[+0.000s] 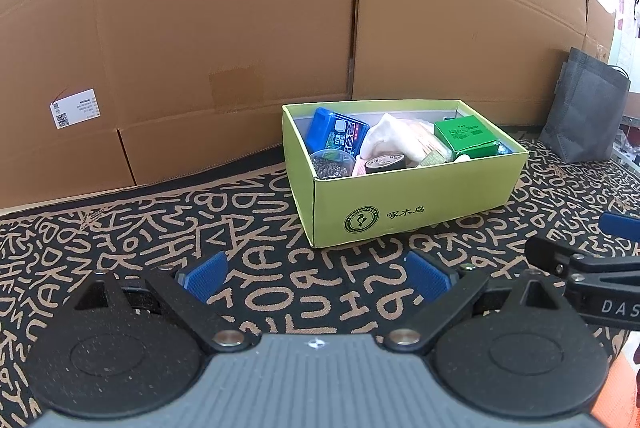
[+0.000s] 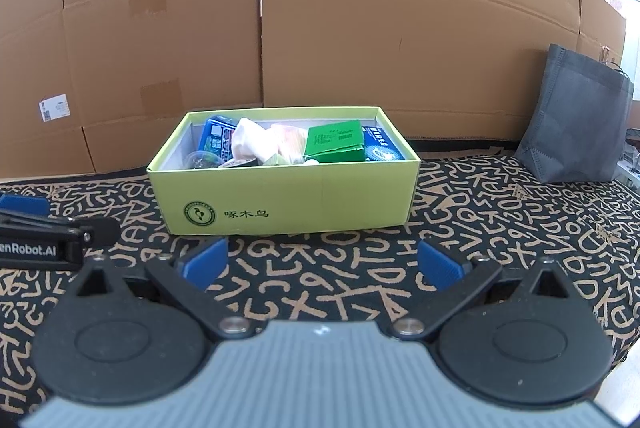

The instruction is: Organize objects

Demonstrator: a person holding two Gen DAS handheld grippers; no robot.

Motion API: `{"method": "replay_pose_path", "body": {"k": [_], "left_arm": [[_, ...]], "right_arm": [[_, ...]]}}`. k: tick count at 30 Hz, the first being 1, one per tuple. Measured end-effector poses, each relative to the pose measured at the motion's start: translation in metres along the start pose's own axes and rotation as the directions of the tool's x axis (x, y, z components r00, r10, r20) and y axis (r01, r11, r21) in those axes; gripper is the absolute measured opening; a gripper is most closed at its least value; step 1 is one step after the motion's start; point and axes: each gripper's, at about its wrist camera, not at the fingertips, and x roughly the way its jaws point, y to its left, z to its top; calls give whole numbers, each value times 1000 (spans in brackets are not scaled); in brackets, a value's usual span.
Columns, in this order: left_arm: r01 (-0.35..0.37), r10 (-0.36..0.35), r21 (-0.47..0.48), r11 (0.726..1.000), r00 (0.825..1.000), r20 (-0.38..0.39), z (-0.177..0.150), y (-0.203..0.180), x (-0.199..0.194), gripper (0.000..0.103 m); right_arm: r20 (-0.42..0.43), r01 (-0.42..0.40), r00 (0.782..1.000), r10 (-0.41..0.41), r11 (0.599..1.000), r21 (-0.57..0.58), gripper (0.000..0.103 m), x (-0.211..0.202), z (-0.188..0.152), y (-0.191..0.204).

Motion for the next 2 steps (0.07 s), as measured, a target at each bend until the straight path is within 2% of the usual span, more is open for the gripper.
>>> {"method": "replay_pose_path", "body": {"k": [2], "left_arm": [[1,-1,1,1000,1000,3,0,0,-1,99]], "right_arm": [[0,4,1000,-4,1000,2,103,-1,0,1]]}}
